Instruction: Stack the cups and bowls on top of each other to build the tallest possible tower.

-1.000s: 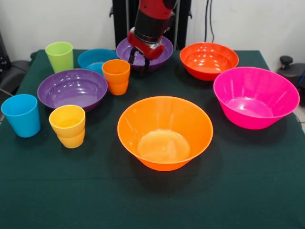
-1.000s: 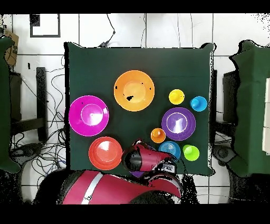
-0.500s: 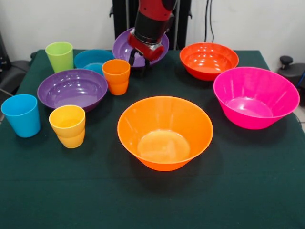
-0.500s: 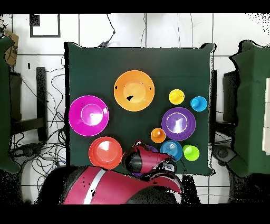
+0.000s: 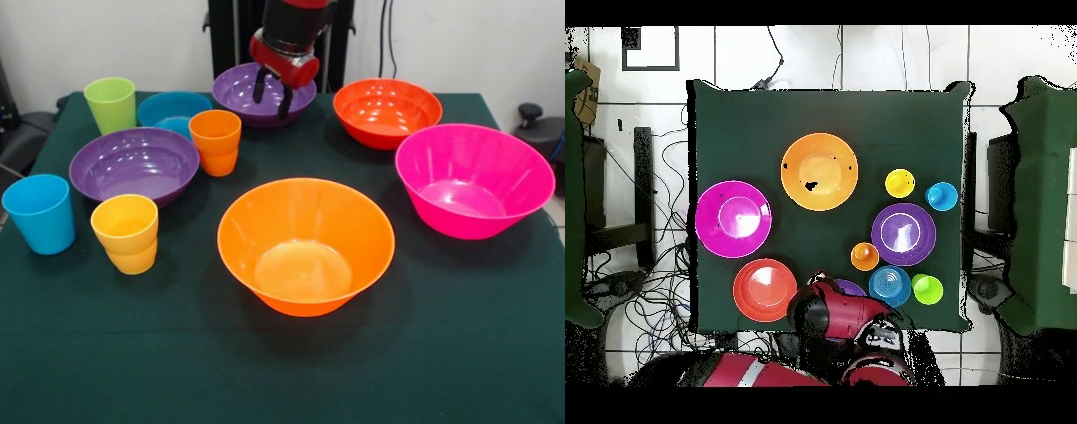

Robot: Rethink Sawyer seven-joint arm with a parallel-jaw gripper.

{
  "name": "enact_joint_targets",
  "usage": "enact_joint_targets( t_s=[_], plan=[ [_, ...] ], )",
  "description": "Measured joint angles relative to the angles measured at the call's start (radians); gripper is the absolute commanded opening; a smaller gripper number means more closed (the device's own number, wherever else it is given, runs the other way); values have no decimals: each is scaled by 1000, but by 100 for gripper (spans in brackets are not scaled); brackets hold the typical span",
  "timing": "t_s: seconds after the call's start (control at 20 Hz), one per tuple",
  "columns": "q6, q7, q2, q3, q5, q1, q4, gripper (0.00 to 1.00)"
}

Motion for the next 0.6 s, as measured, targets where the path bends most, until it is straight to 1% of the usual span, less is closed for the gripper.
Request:
enact_joint_targets(
  t_s=[0.35, 0.6],
  plan=[
    [62, 0, -72, 14, 0, 0, 12, 100],
    [79, 0, -91, 16, 0, 0, 1, 100]
  ],
)
